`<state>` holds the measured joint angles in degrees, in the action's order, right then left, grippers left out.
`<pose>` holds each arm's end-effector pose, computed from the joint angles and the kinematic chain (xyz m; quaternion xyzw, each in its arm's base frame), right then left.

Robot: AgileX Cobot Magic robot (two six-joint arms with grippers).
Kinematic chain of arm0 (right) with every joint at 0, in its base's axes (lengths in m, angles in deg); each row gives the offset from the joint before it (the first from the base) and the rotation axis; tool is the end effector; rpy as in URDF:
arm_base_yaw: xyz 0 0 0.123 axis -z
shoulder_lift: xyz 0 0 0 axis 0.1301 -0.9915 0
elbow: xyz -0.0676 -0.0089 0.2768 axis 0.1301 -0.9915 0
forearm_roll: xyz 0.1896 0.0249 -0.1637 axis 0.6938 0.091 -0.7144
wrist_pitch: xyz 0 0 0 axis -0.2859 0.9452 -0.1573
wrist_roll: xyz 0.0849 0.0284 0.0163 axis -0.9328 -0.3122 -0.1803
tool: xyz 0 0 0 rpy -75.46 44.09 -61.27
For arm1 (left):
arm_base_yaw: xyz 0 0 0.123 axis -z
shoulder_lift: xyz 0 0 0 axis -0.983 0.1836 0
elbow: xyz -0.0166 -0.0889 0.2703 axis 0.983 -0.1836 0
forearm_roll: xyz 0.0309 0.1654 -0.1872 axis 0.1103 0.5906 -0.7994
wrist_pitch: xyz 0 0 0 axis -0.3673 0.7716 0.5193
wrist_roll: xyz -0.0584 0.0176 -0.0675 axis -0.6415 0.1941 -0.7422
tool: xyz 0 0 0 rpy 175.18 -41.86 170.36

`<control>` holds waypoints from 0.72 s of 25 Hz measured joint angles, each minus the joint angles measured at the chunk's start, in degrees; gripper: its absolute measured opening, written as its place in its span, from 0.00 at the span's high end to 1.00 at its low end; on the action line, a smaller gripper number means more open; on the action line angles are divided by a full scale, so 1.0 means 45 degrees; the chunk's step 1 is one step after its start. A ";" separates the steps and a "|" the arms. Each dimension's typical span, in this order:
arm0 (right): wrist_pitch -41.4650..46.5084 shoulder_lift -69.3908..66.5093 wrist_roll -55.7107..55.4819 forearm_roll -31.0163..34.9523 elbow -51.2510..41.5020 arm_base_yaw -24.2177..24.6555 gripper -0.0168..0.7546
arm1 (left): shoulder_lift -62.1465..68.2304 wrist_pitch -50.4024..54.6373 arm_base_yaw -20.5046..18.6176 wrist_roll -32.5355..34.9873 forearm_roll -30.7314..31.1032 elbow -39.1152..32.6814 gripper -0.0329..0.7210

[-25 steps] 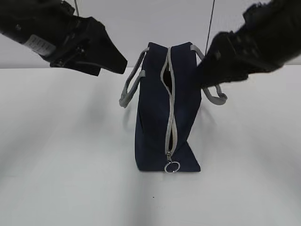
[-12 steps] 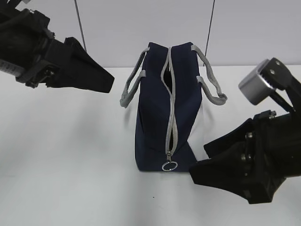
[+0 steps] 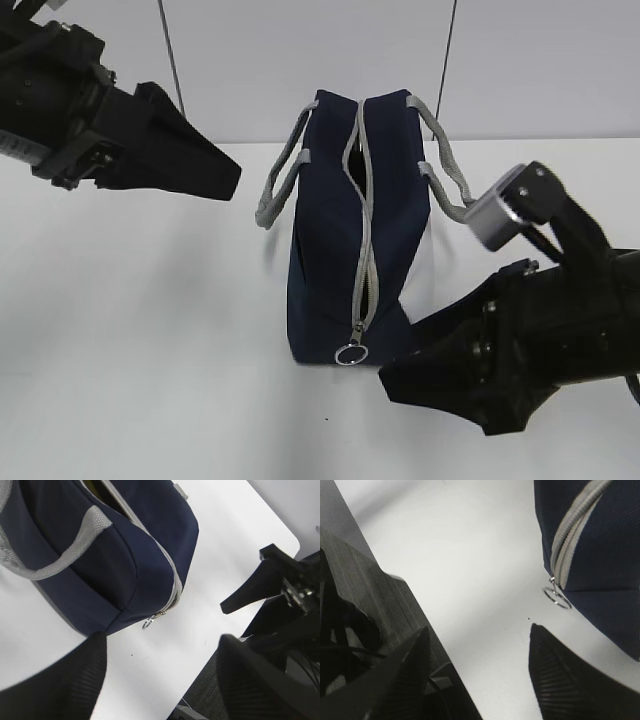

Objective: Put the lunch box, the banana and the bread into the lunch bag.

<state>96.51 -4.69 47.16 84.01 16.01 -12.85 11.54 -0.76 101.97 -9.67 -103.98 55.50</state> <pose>0.1886 0.1285 0.2264 -0.3892 0.8069 0.3079 0.3204 0.2278 -0.1470 0.3295 0.2975 0.8560 -0.3104 0.2871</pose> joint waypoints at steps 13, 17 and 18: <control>-0.0102 -0.3994 0.7332 0.3282 0.0049 0.0000 0.33 | 0.0000 0.0000 0.0000 0.0036 0.0062 0.0000 0.36; -0.0102 -0.4734 0.8507 0.4403 0.0049 0.0000 0.30 | 0.0000 0.0000 0.0000 0.0049 0.0239 0.0000 0.36; -0.0127 -0.4869 0.8712 0.4637 0.0049 0.0000 0.30 | 0.0000 0.0000 0.0000 0.0049 0.0269 0.0000 0.36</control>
<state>95.93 -26.60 86.37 104.87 16.23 -12.85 11.54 -0.76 101.97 -9.44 -102.77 55.50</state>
